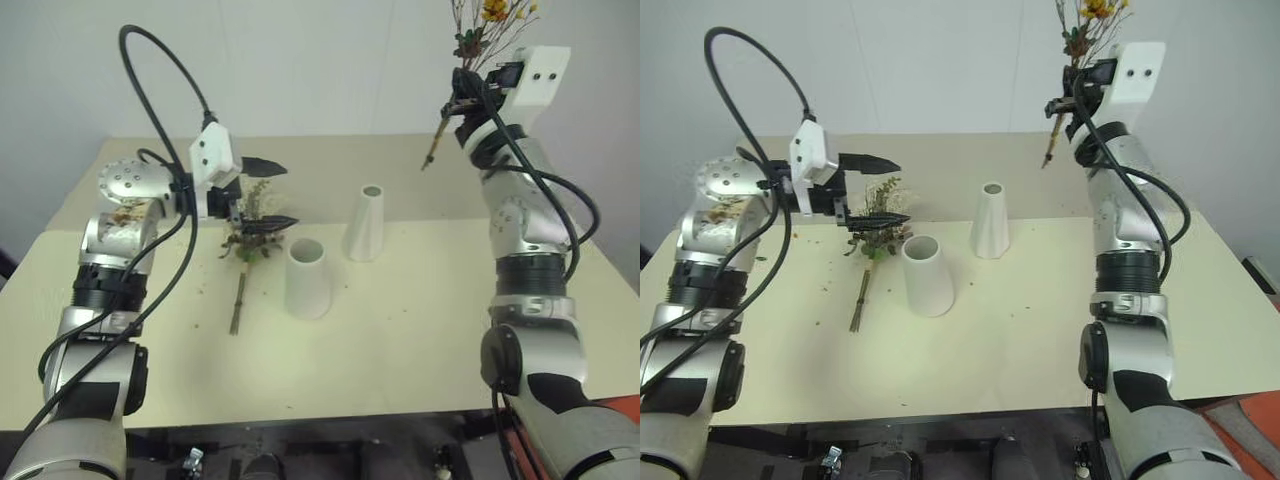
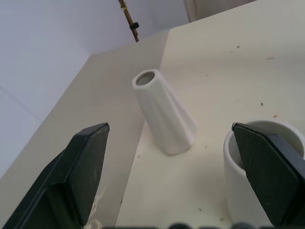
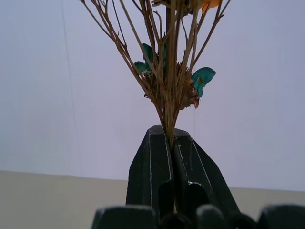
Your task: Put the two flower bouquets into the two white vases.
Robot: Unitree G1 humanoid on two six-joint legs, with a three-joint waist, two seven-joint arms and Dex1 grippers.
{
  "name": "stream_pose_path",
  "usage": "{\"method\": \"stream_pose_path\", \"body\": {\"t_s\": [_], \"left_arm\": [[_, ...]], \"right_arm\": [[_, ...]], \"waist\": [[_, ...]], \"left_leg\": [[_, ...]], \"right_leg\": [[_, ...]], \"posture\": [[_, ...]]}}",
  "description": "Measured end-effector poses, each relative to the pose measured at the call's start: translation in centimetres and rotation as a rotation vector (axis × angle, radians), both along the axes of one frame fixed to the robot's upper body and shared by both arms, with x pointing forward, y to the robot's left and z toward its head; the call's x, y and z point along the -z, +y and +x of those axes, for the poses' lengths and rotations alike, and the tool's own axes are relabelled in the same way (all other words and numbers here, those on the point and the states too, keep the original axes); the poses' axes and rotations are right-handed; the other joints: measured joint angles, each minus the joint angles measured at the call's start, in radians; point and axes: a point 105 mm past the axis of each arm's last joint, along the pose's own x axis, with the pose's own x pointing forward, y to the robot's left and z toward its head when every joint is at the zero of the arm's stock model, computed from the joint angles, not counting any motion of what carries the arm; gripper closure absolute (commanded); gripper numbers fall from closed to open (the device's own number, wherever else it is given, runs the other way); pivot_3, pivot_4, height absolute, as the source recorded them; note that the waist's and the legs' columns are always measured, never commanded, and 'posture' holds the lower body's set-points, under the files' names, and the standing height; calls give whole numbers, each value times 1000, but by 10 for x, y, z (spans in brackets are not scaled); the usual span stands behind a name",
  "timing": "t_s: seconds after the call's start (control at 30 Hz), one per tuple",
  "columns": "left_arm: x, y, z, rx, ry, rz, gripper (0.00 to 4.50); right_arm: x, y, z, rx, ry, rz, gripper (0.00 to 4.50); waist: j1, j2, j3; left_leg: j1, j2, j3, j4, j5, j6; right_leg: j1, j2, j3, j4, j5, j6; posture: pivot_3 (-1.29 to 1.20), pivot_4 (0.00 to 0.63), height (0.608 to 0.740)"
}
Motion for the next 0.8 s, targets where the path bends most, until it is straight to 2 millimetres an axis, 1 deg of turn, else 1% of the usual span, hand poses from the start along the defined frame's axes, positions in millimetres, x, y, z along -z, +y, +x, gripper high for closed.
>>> {"method": "stream_pose_path", "body": {"t_s": [0.07,0.2,0.37,0.5,0.67,0.73,0.8], "left_arm": [[5,11,0,-50,16,-10,0],[13,20,0,-101,43,-16,0],[12,23,-5,-119,41,-35,0],[11,23,-7,-132,33,-50,0],[16,27,-6,-158,43,-62,0],[15,27,-6,-157,40,-61,0],[14,26,-7,-155,37,-60,0]], "right_arm": [[-1,7,-2,-39,-29,23,4477],[0,14,-2,-83,-45,50,4477],[1,22,-3,-144,-34,73,4477],[-6,34,-13,-194,-60,41,4477],[-6,41,-20,-227,-47,35,4477],[-8,45,-25,-248,-55,33,4477],[-8,50,-28,-264,-56,27,4477]], "waist": [[-3,0,0],[-6,0,0],[-8,0,0],[-14,0,0],[-17,0,0],[-17,0,0],[-17,0,0]], "left_leg": [[0,0,0,0,0,0],[-1,0,-1,0,0,0],[-1,0,-1,0,0,0],[0,0,-1,0,0,0],[0,0,-1,0,0,0],[0,0,-1,0,0,0],[0,0,-1,0,0,0]], "right_leg": [[0,0,0,0,0,0],[0,0,-1,0,0,0],[0,0,-1,1,0,0],[0,0,-1,1,0,0],[0,0,-1,1,0,0],[0,0,-1,7,0,0],[0,0,-1,7,0,0]], "posture": [[0,150,740],[0,150,740],[0,150,740],[0,150,740],[0,150,740],[0,150,740],[0,150,740]]}}
